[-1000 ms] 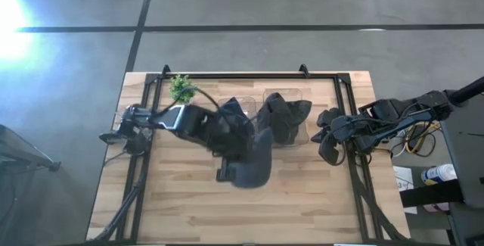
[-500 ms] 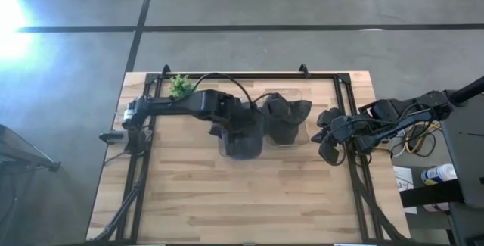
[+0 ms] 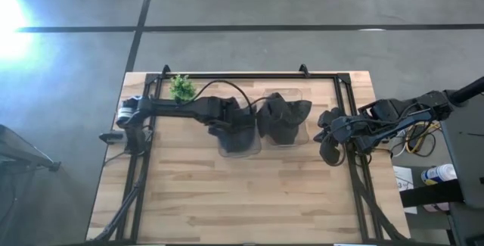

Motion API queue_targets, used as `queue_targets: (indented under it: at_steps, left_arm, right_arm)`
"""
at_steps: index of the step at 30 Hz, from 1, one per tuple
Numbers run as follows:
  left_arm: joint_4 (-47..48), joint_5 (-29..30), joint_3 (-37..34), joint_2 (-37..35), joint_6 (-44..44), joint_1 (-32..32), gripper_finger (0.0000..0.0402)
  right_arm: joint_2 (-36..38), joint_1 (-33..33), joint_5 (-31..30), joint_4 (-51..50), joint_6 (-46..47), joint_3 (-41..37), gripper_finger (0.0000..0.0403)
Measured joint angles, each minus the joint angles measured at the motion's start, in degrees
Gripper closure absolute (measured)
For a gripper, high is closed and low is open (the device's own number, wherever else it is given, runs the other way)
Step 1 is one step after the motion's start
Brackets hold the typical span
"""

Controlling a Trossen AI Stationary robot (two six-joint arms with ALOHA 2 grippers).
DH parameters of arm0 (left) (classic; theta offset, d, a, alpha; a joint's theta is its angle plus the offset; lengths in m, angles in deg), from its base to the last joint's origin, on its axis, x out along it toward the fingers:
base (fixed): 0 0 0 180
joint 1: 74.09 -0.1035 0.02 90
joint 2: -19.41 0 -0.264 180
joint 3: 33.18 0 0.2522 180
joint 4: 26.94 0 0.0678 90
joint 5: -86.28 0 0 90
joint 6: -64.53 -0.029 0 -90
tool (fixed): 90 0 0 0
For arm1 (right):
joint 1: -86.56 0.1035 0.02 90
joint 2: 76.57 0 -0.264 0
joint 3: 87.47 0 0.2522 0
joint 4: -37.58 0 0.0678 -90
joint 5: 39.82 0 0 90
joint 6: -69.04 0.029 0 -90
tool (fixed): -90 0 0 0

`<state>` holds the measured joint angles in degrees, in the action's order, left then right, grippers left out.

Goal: Pick & Place hat
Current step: Put the blue cap into the left transparent bin

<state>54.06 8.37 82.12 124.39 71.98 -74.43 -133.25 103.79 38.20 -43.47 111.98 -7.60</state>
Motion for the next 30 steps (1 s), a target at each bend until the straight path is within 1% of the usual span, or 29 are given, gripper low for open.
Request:
queue_targets:
  at_steps: [5, 10, 16, 21, 26, 30]
  left_arm:
    - [-3.52, 0.42, -5.99, -0.96, 1.81, -0.45, 0.0402]
    - [-8.45, 0.92, -8.93, -1.37, 1.46, -0.34, 0.0402]
    - [-14.04, 2.04, -9.43, -1.36, -0.03, -0.41, 0.0401]
    - [-15.37, 2.41, -10.01, -1.36, -1.31, -0.41, 0.0402]
    - [-15.26, 2.29, -12.25, -1.36, -1.41, -0.41, 0.0401]
    - [-17.04, -1.31, -14.9, -1.36, -1.14, -0.45, 0.0383]
  right_arm:
    - [0.0, -0.02, -0.01, 0.02, -0.02, 0.0, 0.0394]
    - [0.0, -0.01, 0.02, 0.05, -0.04, 0.0, 0.0394]
    - [0.0, -0.02, 0.02, 0.09, 0.05, 0.0, 0.0394]
    - [0.0, 0.0, 0.02, 0.11, 0.15, 0.0, 0.0394]
    - [0.02, 0.0, 0.04, 0.09, 0.1, 0.0, 0.0394]
    - [0.02, 0.0, 0.04, 0.09, -0.12, 0.0, 0.0394]
